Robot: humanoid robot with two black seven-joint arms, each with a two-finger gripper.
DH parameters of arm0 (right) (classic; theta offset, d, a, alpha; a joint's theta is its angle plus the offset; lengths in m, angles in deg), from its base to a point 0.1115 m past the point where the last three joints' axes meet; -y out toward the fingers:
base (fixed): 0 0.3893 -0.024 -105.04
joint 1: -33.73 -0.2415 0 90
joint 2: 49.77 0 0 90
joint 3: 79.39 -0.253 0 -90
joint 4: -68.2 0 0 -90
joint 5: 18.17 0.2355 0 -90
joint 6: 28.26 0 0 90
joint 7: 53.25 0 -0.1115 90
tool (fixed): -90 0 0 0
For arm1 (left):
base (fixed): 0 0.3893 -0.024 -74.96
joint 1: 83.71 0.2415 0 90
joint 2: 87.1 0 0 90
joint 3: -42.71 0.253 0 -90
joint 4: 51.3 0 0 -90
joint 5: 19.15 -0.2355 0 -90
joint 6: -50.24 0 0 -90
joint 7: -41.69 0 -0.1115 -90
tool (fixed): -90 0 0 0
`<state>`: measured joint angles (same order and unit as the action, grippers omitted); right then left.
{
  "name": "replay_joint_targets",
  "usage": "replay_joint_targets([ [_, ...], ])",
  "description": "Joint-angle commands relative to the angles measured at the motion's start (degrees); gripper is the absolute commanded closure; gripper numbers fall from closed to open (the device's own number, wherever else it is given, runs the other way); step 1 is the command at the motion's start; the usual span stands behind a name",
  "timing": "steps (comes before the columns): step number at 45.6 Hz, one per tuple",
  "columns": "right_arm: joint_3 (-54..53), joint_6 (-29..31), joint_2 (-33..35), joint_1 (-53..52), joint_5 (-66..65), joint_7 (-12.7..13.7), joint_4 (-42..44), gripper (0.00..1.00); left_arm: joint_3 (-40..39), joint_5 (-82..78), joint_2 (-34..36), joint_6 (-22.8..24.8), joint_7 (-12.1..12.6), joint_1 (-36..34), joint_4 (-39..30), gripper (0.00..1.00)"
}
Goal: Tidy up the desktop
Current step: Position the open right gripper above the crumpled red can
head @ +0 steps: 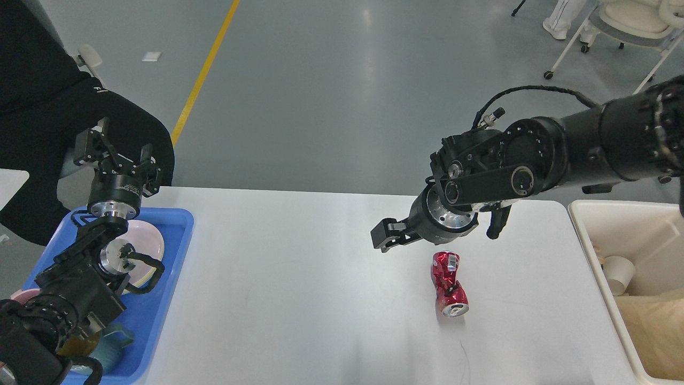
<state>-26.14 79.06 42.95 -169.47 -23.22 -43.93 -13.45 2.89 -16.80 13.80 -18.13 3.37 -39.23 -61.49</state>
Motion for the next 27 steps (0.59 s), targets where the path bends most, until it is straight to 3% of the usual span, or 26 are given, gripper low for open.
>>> replay_joint_targets([
  [1, -0.08, 0.00, -0.17, -0.01, 0.04, 0.00, 0.00, 0.00, 0.00, -0.06, 0.00, 0.00, 0.00, 0.00, 0.00, 0.04],
  [27, 0.19, -0.35, 0.27, 0.52, 0.83, -0.09, 0.88, 0.00, 0.00, -0.06, 0.00, 0.00, 0.00, 0.00, 0.00, 0.04],
])
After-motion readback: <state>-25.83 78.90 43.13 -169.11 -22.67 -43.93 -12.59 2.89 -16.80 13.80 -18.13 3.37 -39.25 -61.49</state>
